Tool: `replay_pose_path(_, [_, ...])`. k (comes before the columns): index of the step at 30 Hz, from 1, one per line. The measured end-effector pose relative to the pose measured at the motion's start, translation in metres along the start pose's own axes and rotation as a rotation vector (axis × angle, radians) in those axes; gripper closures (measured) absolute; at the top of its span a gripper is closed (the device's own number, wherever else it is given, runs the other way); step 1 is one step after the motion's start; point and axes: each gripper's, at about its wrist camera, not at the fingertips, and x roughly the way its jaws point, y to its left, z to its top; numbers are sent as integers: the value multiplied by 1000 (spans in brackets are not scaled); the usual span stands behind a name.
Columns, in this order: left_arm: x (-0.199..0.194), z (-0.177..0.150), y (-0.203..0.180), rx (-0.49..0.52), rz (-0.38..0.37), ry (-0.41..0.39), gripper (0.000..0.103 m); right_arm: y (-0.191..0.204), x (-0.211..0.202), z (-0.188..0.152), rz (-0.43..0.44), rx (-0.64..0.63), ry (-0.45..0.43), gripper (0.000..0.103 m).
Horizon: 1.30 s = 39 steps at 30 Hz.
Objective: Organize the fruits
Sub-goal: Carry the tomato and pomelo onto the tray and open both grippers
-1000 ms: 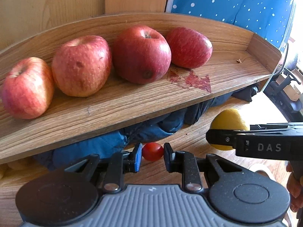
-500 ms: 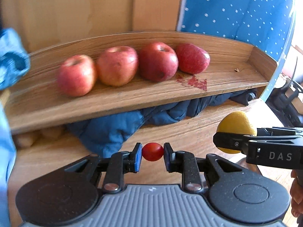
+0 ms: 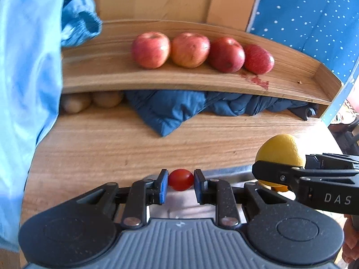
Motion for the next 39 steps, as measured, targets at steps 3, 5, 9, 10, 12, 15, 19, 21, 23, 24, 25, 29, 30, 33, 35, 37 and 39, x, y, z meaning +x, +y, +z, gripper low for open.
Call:
replay_pose_path(3, [-3,-7,8,-35,0,13,77,8,3,-4,19,-23,22,45])
replay_pose_path(5, [-4,-11,14,-61,-3,21,77,11,6,-7,30,-37,36,45])
replay_pose_path(9, [-5,-16,20,-79,-1,34,77,20,10,-12,49,-59,59,45])
replay_pose_path(10, [-6,-17,21,-80,-2,36,77,22,11,-13,52,-65,65,45])
replay_pose_path(12, [-6,-18,22,-82,-4,42,77,26,12,-15,58,-75,75,45])
replay_pose_path(15, [-4,-19,23,-86,-9,53,77,31,15,-19,64,-92,90,45])
replay_pose_path(19, [-2,-19,26,-93,-12,63,77,34,18,-24,62,-98,108,45])
replay_pose_path(21, [-1,-18,26,-91,-11,66,77,34,19,-25,60,-99,117,45])
replay_pose_path(23, [0,-17,26,-89,-11,71,77,33,20,-26,59,-99,124,45])
replay_pose_path(24, [1,-17,27,-88,-12,75,77,33,21,-26,59,-99,127,45])
replay_pose_path(25, [1,-17,27,-87,-13,78,77,33,22,-27,58,-99,130,45])
replay_pose_path(29, [4,-15,26,-80,-17,84,77,33,24,-28,54,-99,143,45])
replay_pose_path(30, [5,-15,26,-78,-18,85,77,33,25,-28,53,-98,146,45])
replay_pose_path(33, [8,-14,26,-75,-22,93,77,32,26,-29,48,-96,154,45])
replay_pose_path(35, [9,-13,26,-73,-20,97,76,31,27,-29,45,-93,160,44])
replay_pose_path(37, [10,-13,26,-71,-20,98,76,30,28,-30,43,-88,164,45])
replay_pose_path(39, [11,-12,25,-69,-18,100,74,30,29,-30,39,-87,168,44])
